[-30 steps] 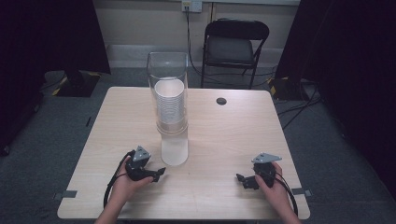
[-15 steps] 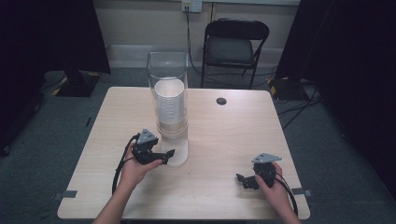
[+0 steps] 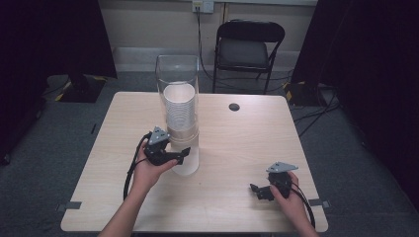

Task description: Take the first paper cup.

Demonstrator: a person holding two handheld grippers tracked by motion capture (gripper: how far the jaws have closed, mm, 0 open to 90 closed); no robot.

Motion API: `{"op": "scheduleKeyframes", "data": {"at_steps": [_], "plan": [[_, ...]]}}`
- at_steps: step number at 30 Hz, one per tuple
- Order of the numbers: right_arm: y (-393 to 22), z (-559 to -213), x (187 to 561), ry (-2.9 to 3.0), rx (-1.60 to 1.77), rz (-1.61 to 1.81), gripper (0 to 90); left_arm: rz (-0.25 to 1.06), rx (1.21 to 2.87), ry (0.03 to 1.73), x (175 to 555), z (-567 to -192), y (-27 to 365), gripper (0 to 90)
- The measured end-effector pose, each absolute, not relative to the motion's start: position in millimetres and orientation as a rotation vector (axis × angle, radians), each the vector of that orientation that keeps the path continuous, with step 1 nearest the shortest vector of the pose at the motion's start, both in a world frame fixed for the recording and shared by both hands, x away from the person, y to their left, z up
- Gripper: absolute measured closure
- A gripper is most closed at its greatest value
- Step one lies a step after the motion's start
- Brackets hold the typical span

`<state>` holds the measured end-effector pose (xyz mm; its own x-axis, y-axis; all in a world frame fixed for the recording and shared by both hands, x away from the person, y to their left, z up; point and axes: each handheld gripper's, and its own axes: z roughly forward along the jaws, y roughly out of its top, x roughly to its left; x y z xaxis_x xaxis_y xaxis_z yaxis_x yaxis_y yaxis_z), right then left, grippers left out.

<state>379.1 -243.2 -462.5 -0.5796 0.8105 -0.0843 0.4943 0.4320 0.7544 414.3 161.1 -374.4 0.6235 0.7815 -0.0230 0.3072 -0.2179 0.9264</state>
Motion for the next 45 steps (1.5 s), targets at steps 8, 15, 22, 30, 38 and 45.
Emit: {"op": "scheduleKeyframes", "data": {"at_steps": [8, 15, 22, 30, 38, 45], "plan": [[-243.2, -462.4, 379.1, 2.251, 1.103, 0.972, 0.0, 0.580, 1.794, 0.903, 421.2, -372.5, 156.7, 17.4], [-243.2, -462.5, 379.1, 2.251, 1.104, 0.972, 0.0, 0.596, 1.760, 0.883, 423.9, -375.5, 155.1, 26.8], [-243.2, -462.5, 379.1, 2.251, 1.104, 0.972, 0.0, 0.620, 1.786, 0.824, 423.0, -378.3, 154.4, 36.4], [-243.3, -462.5, 379.1, 2.252, 1.102, 0.972, 0.0, 0.669, 1.740, 0.814, 419.8, -386.4, 152.0, 37.2], [-243.3, -462.5, 379.1, 2.252, 1.102, 0.972, 0.0, 0.714, 1.735, 0.818, 419.1, -389.5, 148.6, 37.4], [-243.3, -462.5, 379.1, 2.252, 1.102, 0.972, 0.0, 0.732, 1.714, 0.814, 418.1, -392.5, 147.4, 37.5]]}}
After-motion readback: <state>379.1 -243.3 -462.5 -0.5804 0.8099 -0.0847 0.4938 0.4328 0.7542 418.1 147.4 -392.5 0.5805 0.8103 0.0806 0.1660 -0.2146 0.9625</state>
